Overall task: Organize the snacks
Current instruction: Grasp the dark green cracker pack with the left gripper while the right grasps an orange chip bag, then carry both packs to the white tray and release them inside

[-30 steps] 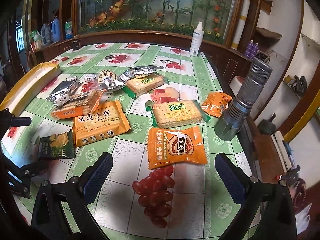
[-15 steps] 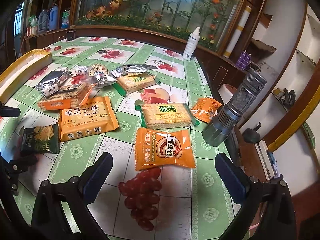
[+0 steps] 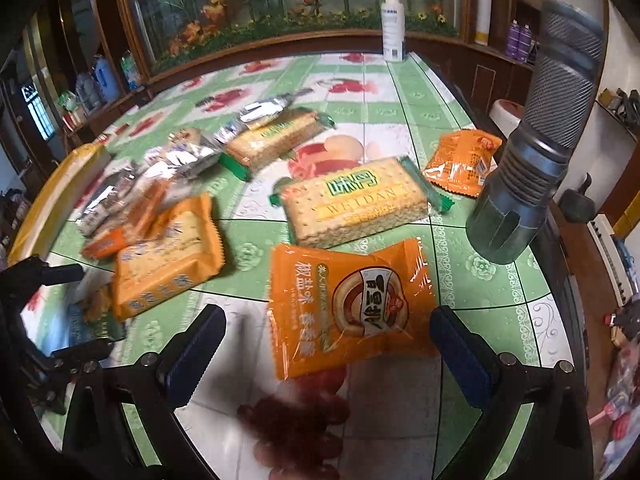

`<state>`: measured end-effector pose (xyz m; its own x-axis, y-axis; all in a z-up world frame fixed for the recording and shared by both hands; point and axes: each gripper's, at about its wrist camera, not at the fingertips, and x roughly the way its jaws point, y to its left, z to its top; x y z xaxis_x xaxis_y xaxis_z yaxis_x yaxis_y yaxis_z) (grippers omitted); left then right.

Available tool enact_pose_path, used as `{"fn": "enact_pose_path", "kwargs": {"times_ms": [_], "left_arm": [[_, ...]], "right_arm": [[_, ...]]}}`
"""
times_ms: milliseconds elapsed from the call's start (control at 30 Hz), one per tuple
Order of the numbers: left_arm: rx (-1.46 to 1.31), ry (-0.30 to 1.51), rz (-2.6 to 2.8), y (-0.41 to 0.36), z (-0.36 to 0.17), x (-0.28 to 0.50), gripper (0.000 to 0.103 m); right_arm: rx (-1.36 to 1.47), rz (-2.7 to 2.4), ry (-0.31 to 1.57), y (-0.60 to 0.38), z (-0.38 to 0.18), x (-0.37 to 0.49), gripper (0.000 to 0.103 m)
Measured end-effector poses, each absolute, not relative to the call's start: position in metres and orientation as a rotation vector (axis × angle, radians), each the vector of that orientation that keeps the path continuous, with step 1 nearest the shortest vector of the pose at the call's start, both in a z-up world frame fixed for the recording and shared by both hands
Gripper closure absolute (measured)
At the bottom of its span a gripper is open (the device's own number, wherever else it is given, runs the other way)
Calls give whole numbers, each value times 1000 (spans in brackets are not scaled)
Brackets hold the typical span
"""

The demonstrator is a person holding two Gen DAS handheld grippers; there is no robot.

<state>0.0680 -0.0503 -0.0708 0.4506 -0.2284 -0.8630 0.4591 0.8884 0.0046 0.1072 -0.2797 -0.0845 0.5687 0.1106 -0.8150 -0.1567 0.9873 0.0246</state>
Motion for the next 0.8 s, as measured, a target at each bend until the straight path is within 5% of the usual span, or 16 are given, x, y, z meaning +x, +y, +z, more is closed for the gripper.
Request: {"fn": "enact_pose_path", "kwargs": {"times_ms": [67,100,167,233,333,533,800], "left_arm": [[250,998,-439,-52,-68,67,16],[247,981,-443,-52,-65,66,37],[253,974,-447,-53,-62,64,60],[258,972,-453,-53,-62,63,61],[245,973,-457,-49,-62,59,61],[162,985,-466,-30,-60,48,61],[32,983,-452,11,-53,33,61]], "right_arm": [[-81,145,954,-278,-86,109,0],[-83,143,952,-278,-86,109,2],[-100,133,943,-279,-85,109,10],[-99,142,930,-281,-81,108,32],[-55,172,916,-286,-75,103,51],[-5,204,869,-288,-59,81,75],[111,370,810,-270,-26,56,88]]}}
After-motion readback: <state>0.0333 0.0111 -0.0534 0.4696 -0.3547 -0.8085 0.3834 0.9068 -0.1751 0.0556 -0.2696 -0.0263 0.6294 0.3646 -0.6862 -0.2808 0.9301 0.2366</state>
